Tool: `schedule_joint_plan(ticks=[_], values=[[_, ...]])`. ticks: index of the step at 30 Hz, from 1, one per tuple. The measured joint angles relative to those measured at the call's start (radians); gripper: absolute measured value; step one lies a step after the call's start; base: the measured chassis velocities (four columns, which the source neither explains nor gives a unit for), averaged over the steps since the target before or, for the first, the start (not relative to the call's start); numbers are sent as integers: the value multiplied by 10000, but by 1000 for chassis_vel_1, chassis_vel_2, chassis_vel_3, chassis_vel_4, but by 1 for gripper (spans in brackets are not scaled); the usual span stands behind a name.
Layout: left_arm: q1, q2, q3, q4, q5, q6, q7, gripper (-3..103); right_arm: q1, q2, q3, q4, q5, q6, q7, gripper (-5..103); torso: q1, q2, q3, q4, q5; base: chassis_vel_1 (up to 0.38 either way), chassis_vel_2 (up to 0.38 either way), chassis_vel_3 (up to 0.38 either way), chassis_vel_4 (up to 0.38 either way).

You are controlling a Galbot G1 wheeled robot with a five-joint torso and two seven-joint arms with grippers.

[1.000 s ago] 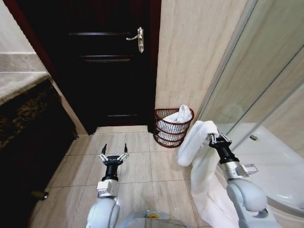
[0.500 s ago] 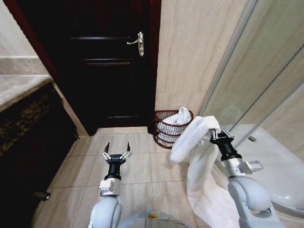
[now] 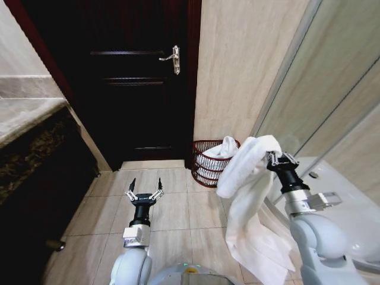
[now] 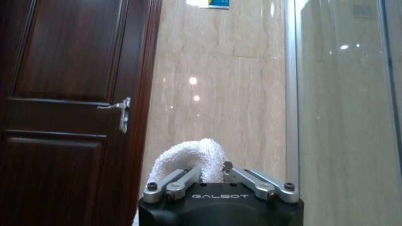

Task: Discard the used towel into the hamper.

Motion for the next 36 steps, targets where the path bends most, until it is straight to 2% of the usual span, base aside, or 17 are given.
schedule_joint_plan(ticks=[15, 36], values=[[92, 42, 18, -205, 119, -70, -17, 100, 445, -115, -217, 430, 214, -563, 159, 6, 218, 605, 392, 1, 0, 0, 0, 0, 0], [151, -9, 229, 28, 252, -157, -454, 100, -51, -152, -238, 615, 308, -342, 42, 6, 536, 1457, 923, 0, 0, 0, 0, 0, 0]])
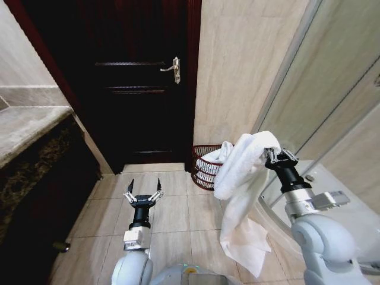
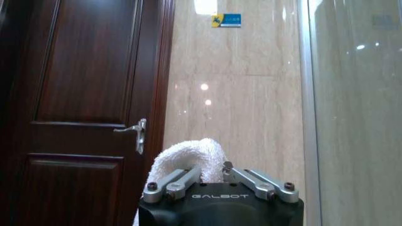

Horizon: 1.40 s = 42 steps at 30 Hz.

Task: Discard the used towel into the hamper.

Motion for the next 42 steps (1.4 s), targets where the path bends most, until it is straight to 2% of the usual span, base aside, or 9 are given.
schedule_joint_plan(ticks=[21, 26, 31, 42], values=[[-250, 116, -91, 383, -36, 152, 23, 100, 417, 67, -88, -339, -85, 49, -90, 6, 322, 775, 453, 6, -1, 31, 31, 33, 33], [-303, 177, -116, 404, -83, 249, 2, 100, 458, 115, -88, -400, -131, 43, -92, 6, 393, 954, 558, -2, 0, 0, 0, 0, 0], [-307, 216, -143, 414, -116, 256, -7, 100, 454, 185, -80, -436, -178, 47, -97, 6, 463, 1116, 648, 6, 1, 0, 0, 0, 0], [-313, 299, -162, 402, -256, 252, -21, 100, 467, 214, -79, -337, -256, 12, -99, 6, 674, 1625, 949, 2, 0, 0, 0, 0, 0]])
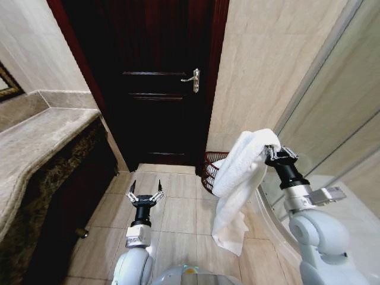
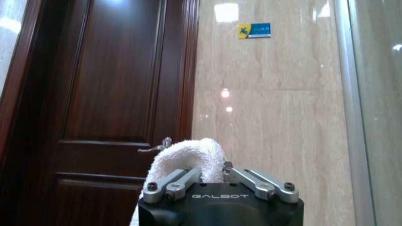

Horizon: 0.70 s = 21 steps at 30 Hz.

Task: Discard the used towel into the hamper.

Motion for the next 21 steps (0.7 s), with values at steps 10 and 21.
schedule_joint_plan(ticks=[10, 21], values=[[20, 95, 47, -16, 22, -43, -304, 100, 85, 21, -75, 54, -69, -177, -40, 6, 204, 475, 273, 0, 0, 0, 0, 0, 0], [64, 85, 35, -44, 27, -117, -304, 100, 78, 8, -55, 115, -81, -252, -31, 6, 394, 938, 542, 0, 0, 0, 0, 0, 0]])
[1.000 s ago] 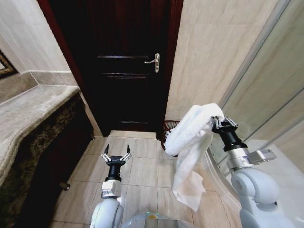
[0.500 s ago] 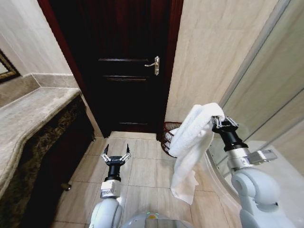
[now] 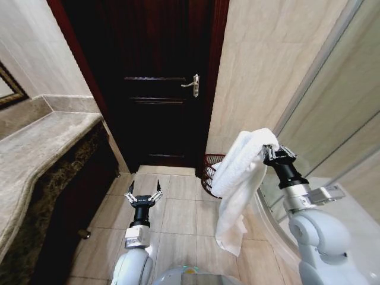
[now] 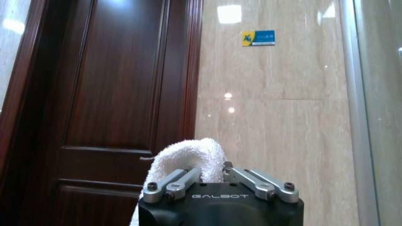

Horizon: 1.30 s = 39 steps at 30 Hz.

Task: Discard the used towel into the hamper.

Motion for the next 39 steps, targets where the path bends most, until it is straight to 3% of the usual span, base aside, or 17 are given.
schedule_joint_plan(ticks=[26, 33, 39], values=[[181, -90, 136, -161, 26, -270, -160, 100, -137, -16, 78, 101, 28, -18, 25, 6, 484, 1118, 635, -1, 1, 0, 0, 0, 0], [135, -138, 223, -81, 8, -324, -245, 100, 1015, -342, -261, -375, 418, -40, 372, 6, 502, 1172, 676, -3, 1, 0, 0, 0, 0], [121, -167, 71, -96, 23, -302, -237, 100, 3487, -1200, -712, -1827, 1449, -282, 470, 6, 493, 1145, 663, 2, 1, 0, 0, 0, 0]])
